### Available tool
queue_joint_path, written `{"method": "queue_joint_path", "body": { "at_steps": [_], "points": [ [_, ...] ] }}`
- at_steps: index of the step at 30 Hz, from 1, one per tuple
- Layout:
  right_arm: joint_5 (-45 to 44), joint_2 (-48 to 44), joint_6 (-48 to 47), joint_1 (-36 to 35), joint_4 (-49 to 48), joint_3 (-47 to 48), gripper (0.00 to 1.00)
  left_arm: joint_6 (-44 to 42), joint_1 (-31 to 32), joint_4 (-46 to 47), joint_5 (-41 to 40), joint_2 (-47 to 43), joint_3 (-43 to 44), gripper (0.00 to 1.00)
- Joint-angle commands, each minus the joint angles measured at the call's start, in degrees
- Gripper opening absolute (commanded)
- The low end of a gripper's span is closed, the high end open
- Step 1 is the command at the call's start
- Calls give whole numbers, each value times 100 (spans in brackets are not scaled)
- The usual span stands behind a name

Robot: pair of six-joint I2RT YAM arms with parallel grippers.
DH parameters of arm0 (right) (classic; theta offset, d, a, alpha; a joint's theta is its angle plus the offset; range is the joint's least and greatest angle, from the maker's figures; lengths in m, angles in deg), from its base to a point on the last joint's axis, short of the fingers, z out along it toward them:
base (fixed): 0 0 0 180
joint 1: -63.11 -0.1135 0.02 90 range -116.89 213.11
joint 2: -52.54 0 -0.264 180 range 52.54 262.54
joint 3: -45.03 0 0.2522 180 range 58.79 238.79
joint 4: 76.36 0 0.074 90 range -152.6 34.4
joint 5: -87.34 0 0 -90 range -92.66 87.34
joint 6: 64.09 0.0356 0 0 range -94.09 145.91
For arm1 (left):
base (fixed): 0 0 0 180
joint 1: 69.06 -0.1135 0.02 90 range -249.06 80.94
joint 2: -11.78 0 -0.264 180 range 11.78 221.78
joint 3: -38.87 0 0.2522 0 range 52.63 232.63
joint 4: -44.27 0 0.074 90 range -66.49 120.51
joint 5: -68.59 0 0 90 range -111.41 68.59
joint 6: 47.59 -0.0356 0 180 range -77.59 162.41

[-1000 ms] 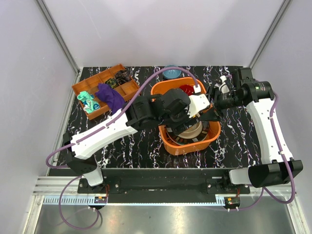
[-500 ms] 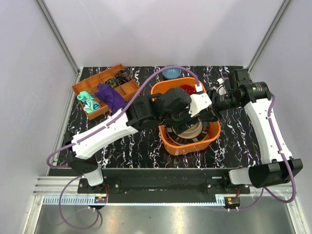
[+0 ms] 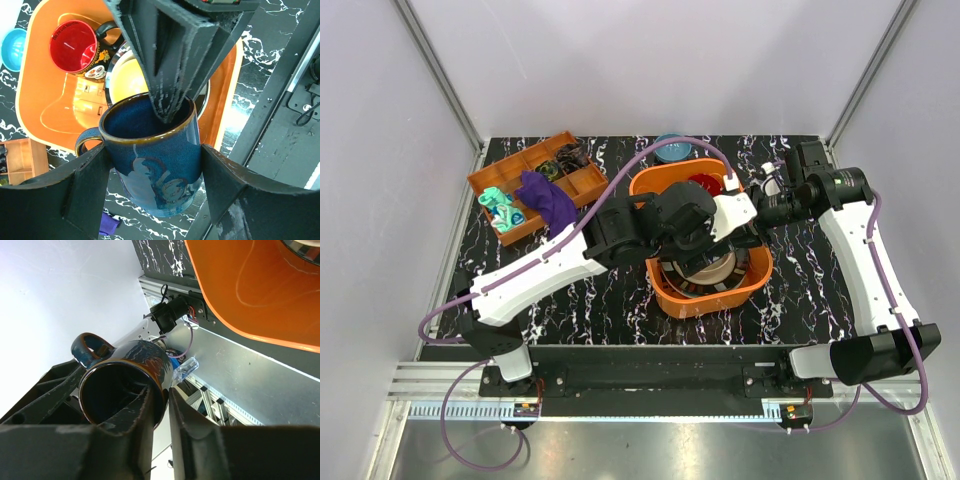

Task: Place the mixed dishes into the plastic bin
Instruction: Pick up the cup at the center of the board.

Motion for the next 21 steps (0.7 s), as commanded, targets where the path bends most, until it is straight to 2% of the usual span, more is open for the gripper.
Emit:
{"method": "queue_joint_path", "body": {
  "at_steps": [1, 5, 11, 14, 21],
  "points": [
    [230, 7, 67, -77, -120, 40, 16, -66, 40, 453, -120, -83, 301, 0],
    [230, 16, 67, -77, -129, 14, 0, -74, 40, 462, -137, -74, 301, 0],
    [327, -2, 181, -86, -296, 5, 0, -31, 40, 462, -277, -57, 292, 1],
    [370, 16, 199, -86, -357, 49, 0, -30, 40, 480, -330, -39, 283, 15],
    [388, 77, 208, -86, -384, 145, 0, -39, 40, 506, -418, -13, 274, 27]
  ]
}}
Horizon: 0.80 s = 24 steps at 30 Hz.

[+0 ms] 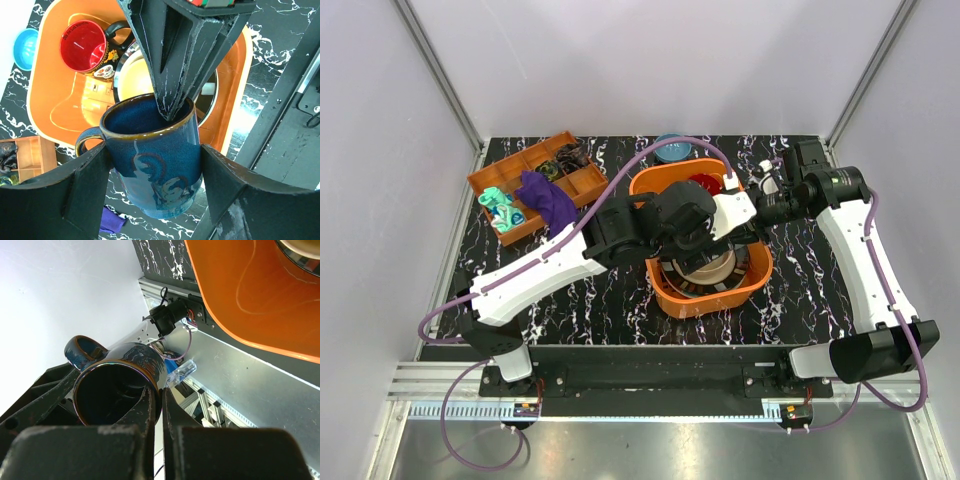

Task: Place the mixed dishes into the plastic bin
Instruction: Pick up the cup at the center of the board.

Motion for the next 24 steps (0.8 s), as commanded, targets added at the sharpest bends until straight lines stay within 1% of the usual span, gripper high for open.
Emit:
{"method": "queue_joint_path", "body": {
  "at_steps": [1, 6, 9, 11, 13, 16, 17, 20, 21, 23, 24],
  "points": [
    [379, 21, 258, -64, -198, 174, 0, 57, 40, 502, -246, -13, 248, 27],
    [362, 38, 241, -64, -181, 191, 0, 40, 49, 502, -272, 14, 230, 29],
    [353, 38, 232, -64, -189, 209, 0, 48, 40, 510, -290, 40, 230, 32],
    [344, 29, 232, -64, -207, 218, 0, 48, 40, 519, -316, 49, 213, 36],
    [344, 21, 241, -64, -216, 218, 0, 40, 40, 519, -334, 49, 204, 38],
    [353, 38, 232, -64, -224, 235, 0, 48, 40, 519, -378, 58, 178, 46],
    [353, 29, 240, -64, -233, 235, 0, 48, 40, 528, -395, 58, 169, 51],
    [353, 38, 249, -64, -251, 244, 0, 57, 40, 537, -422, 49, 134, 57],
    [353, 38, 249, -64, -251, 253, 0, 66, 40, 537, -430, 40, 134, 61],
    [344, 38, 267, -55, -277, 253, 0, 74, 40, 545, -465, 31, 116, 65],
    [344, 38, 267, -55, -277, 253, 0, 83, 40, 545, -492, 31, 99, 69]
  ]
}}
